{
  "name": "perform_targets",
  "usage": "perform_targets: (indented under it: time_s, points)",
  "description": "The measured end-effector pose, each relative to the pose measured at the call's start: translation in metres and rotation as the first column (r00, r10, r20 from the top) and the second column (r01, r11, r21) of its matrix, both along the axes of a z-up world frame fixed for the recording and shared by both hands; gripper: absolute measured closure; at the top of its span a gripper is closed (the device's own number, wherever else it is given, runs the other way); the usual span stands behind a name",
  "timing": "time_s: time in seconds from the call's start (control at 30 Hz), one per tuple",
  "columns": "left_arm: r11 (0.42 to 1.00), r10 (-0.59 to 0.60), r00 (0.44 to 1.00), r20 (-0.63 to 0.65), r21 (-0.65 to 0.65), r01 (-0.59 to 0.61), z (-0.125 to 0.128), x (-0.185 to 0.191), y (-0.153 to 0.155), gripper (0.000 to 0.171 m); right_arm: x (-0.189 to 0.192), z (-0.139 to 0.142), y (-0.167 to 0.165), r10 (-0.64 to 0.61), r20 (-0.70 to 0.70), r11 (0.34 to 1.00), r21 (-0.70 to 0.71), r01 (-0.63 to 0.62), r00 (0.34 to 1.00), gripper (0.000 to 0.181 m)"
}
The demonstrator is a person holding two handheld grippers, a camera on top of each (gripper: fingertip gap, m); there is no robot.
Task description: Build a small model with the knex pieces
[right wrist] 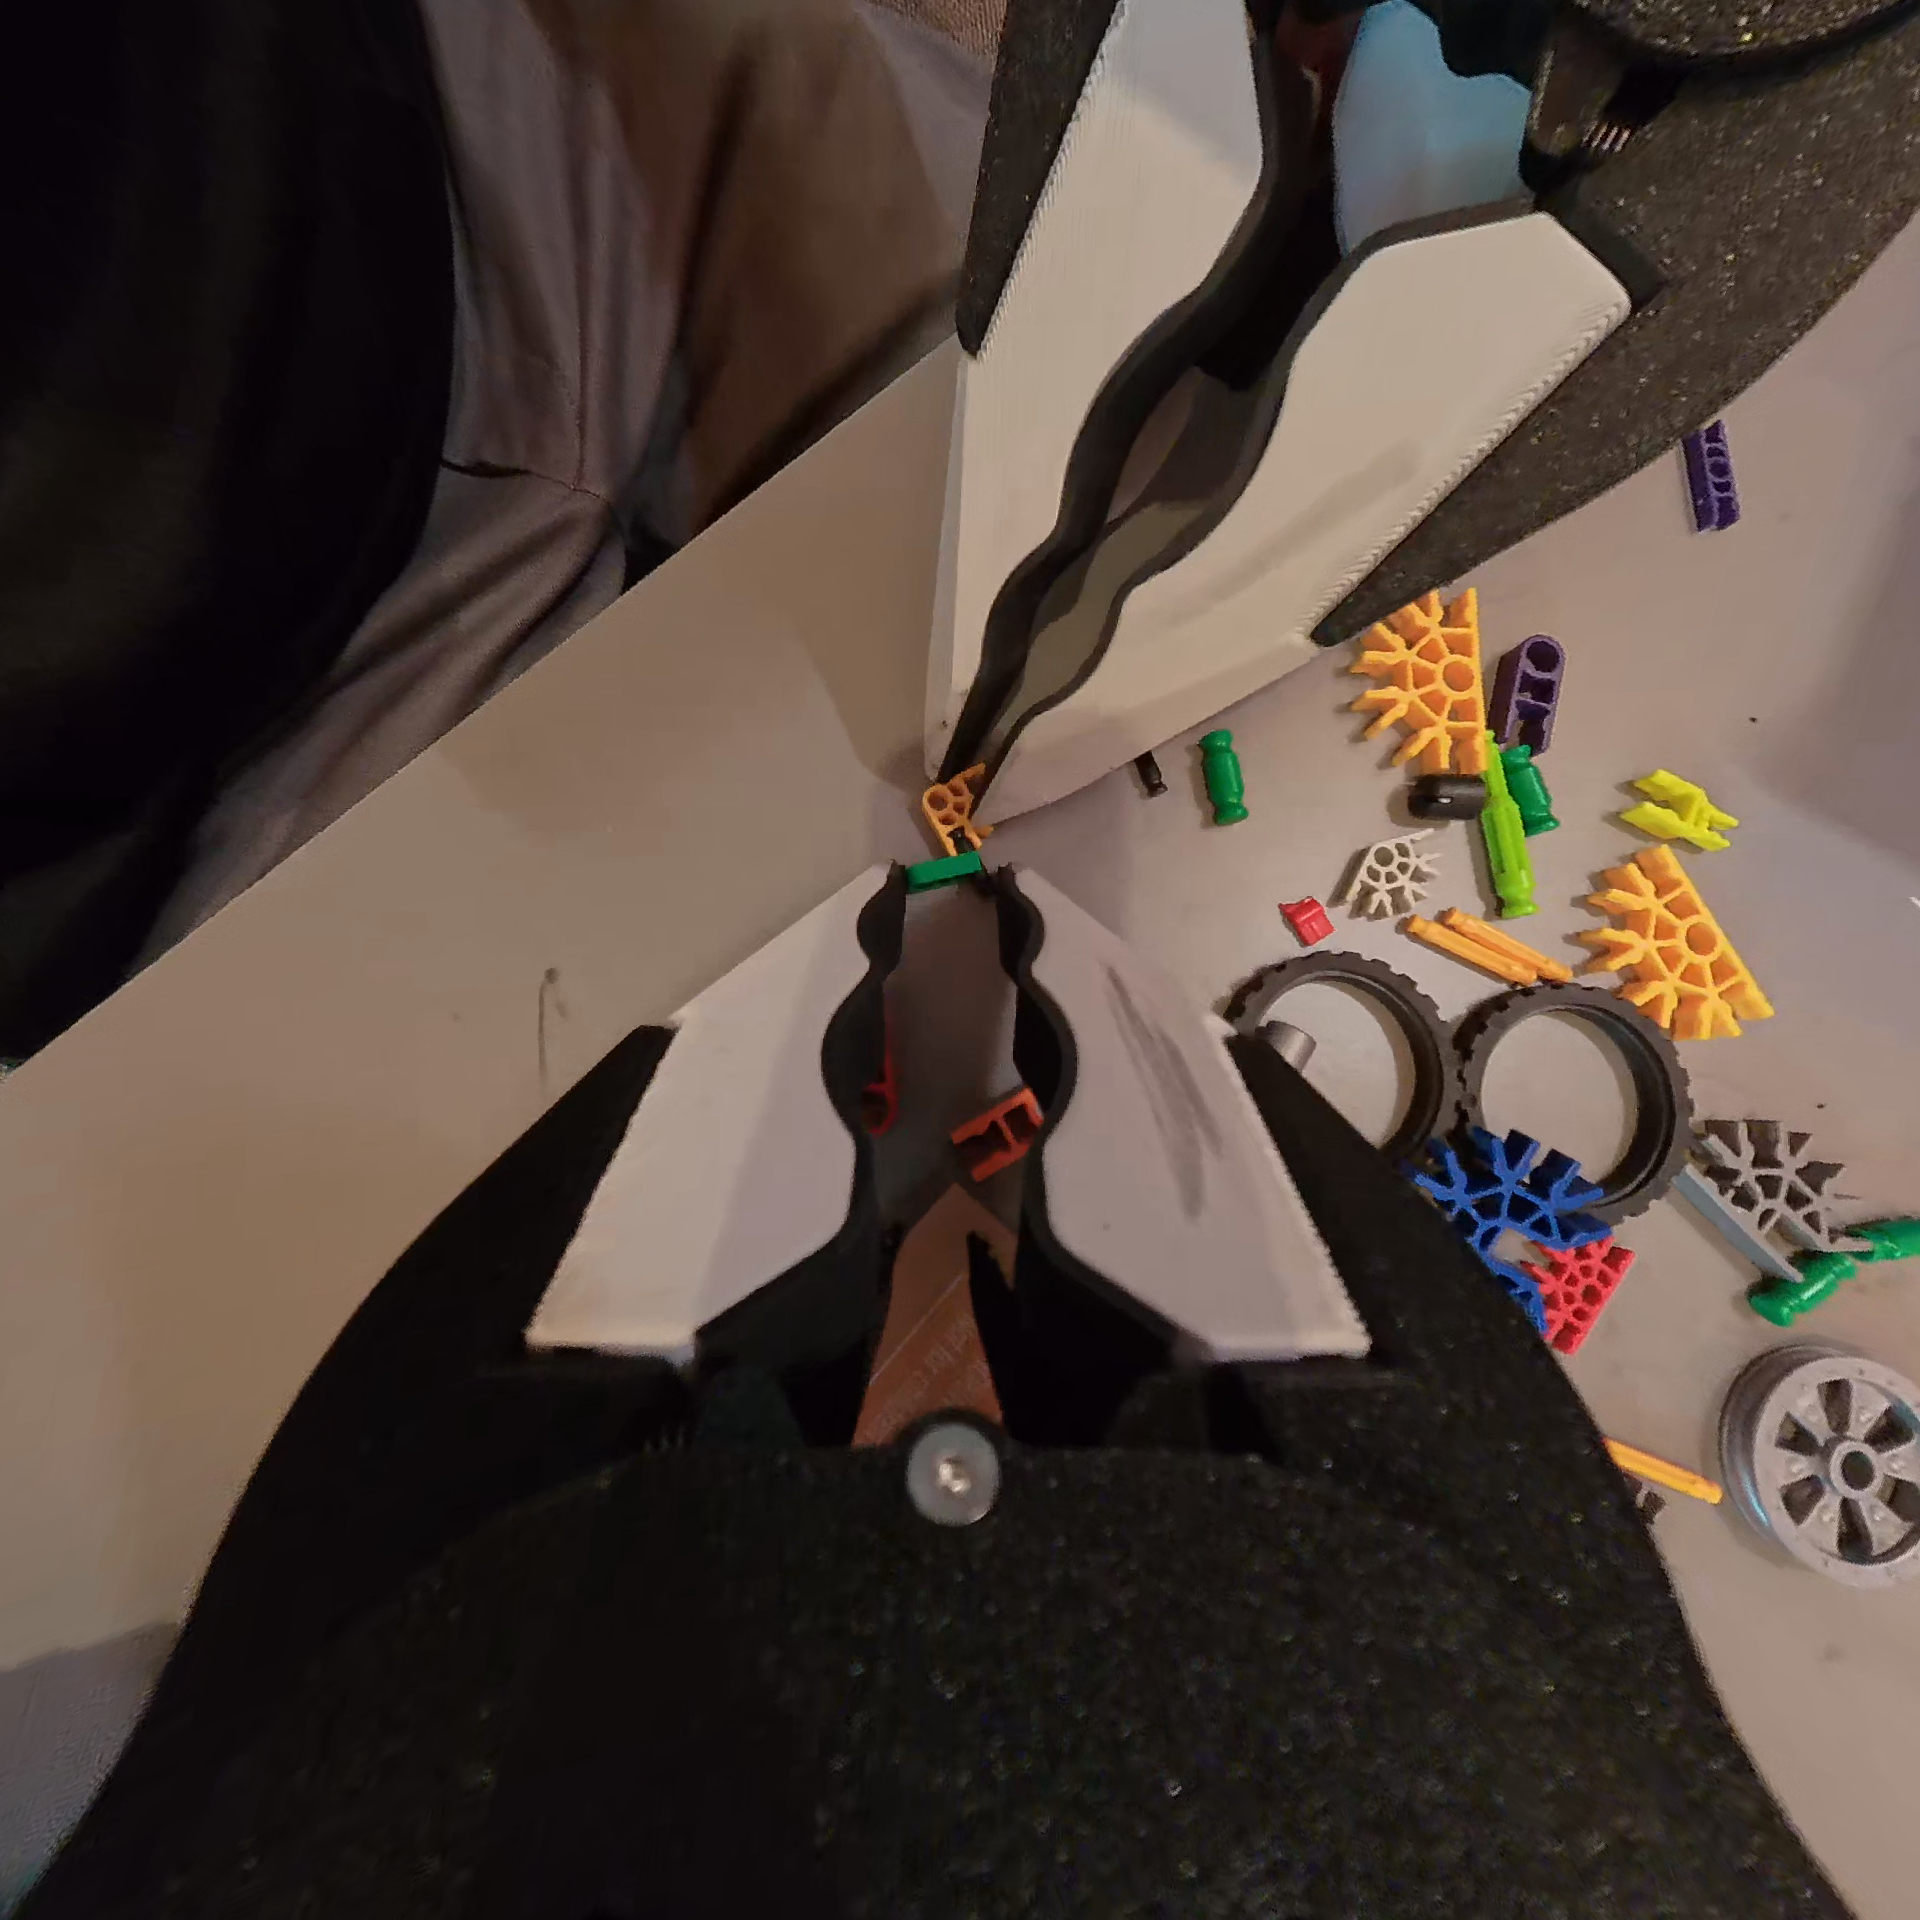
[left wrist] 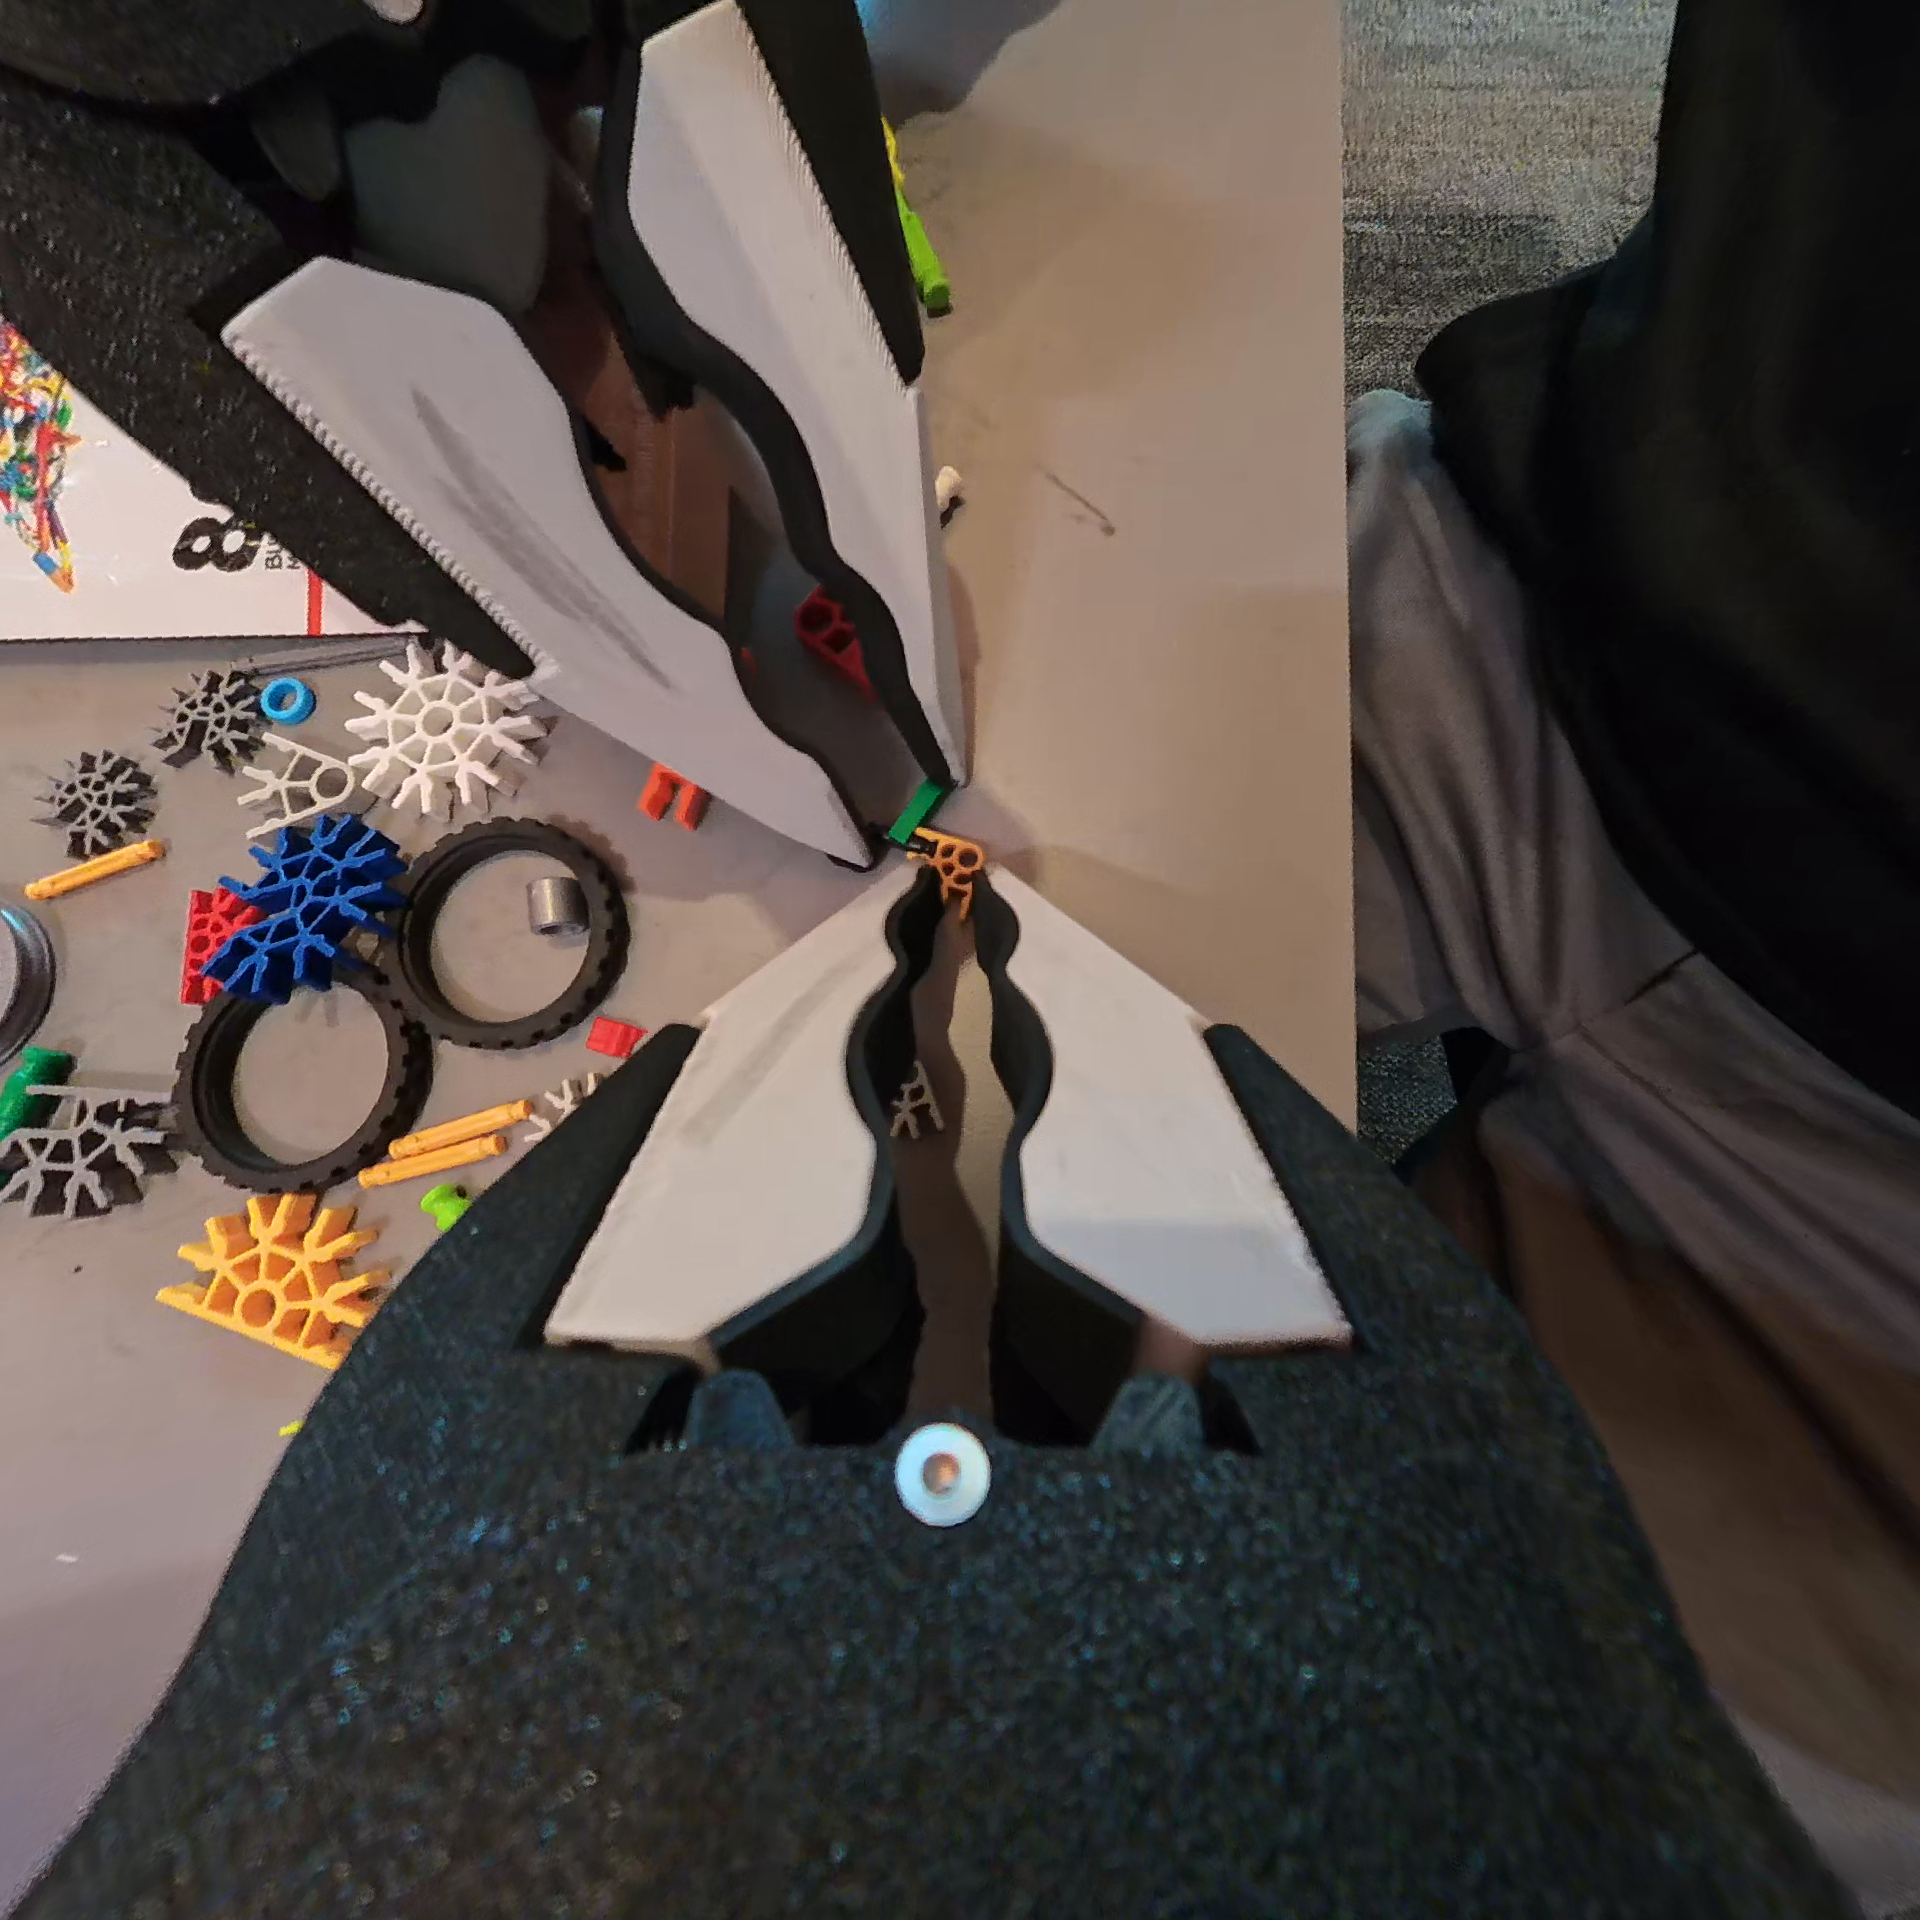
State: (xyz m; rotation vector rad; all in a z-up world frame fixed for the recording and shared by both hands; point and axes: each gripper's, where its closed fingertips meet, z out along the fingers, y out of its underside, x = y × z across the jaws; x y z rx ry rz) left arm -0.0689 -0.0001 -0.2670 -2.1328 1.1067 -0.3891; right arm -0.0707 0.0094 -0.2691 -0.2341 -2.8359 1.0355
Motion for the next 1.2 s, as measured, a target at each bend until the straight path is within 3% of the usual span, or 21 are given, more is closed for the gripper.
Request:
perform_targets:
  time_s: [0.53,1.2]
  points:
    - [1.0,0.02,1.0,0.007,-0.004,-0.02,-0.0001,-0.0015,0.0,0.167,-0.0013,-0.0001,-0.0001,-0.014,0.037,0.999,-0.04,0.015,0.999,0.168]
    - [0.996,0.086,0.996,0.01,0.028,-0.086,-0.0001,0.0005,0.0012,0.167,-0.0021,0.0002,0.0027,-0.035,0.026,0.999,0.022,0.035,0.999,0.169]
